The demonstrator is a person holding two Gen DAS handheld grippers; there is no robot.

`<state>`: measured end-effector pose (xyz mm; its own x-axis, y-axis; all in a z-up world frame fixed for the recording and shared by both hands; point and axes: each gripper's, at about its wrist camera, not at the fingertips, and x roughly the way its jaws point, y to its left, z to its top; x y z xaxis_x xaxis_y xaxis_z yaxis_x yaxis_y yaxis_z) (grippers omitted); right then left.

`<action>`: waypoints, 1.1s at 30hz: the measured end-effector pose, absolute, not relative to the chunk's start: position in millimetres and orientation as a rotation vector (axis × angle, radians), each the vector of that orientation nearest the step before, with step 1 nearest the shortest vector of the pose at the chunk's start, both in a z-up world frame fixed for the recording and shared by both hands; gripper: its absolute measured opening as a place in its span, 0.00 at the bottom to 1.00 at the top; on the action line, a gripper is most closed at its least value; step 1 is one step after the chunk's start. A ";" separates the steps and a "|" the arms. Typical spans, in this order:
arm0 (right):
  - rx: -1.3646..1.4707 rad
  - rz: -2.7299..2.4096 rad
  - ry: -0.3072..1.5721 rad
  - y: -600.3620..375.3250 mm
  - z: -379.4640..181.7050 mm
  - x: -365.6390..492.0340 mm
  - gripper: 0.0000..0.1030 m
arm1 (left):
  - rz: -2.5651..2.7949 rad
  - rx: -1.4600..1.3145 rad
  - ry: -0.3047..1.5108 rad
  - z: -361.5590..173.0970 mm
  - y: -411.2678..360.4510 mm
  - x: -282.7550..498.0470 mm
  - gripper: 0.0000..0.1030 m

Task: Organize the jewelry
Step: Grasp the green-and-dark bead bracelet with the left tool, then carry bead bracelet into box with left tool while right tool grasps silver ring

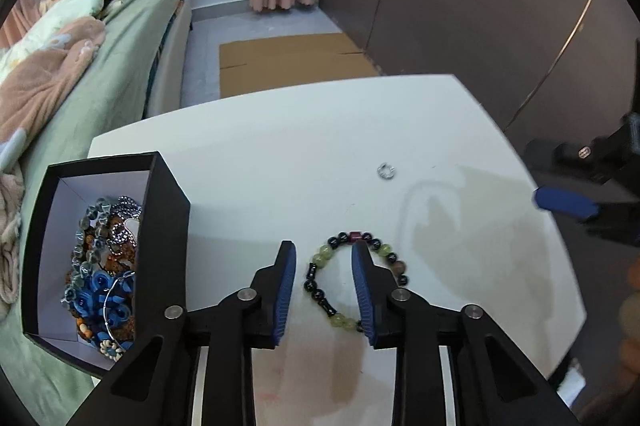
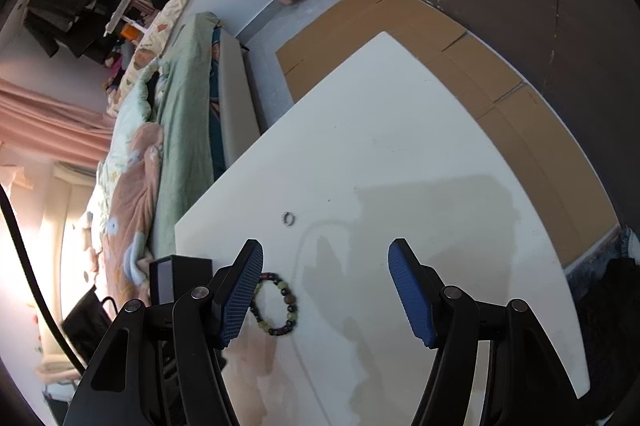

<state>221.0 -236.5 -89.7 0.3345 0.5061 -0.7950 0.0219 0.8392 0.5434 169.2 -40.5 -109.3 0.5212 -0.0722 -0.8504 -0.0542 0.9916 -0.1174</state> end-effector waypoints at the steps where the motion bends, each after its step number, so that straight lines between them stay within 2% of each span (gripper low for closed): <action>1: 0.515 0.334 1.202 -236.7 -89.7 221.4 0.64 | -0.006 -0.123 1.024 -110.7 -42.2 169.7 0.29; 10: 0.493 0.336 1.218 -227.7 -94.4 226.6 0.64 | 0.033 0.000 1.038 -126.6 -56.1 174.5 0.28; 13: 0.466 0.341 1.220 -218.9 -97.0 230.7 0.64 | 0.040 -0.008 1.039 -125.8 -52.9 174.9 0.08; 17: 0.454 0.363 1.227 -205.7 -104.3 237.3 0.62 | 0.004 -0.057 1.042 -123.2 -46.7 176.0 0.07; 20: 0.444 0.380 1.238 -194.3 -109.1 239.9 0.53 | -0.028 -0.122 1.006 -111.7 -39.0 175.4 0.07; 22: 0.444 0.395 1.242 -186.2 -111.7 240.8 0.43 | -0.026 -0.149 0.965 -100.0 -33.9 172.8 0.07; 25: 0.433 0.398 1.244 -174.9 -115.0 243.3 0.35 | -0.025 -0.213 0.919 -85.4 -21.8 169.0 0.07; 28: 0.395 0.391 1.243 -161.4 -119.4 248.0 0.27 | -0.027 -0.269 0.874 -70.8 -8.2 163.2 0.07; 33: 0.301 0.339 1.243 -143.4 -129.0 251.0 0.21 | -0.015 -0.335 0.811 -52.7 15.5 154.4 0.07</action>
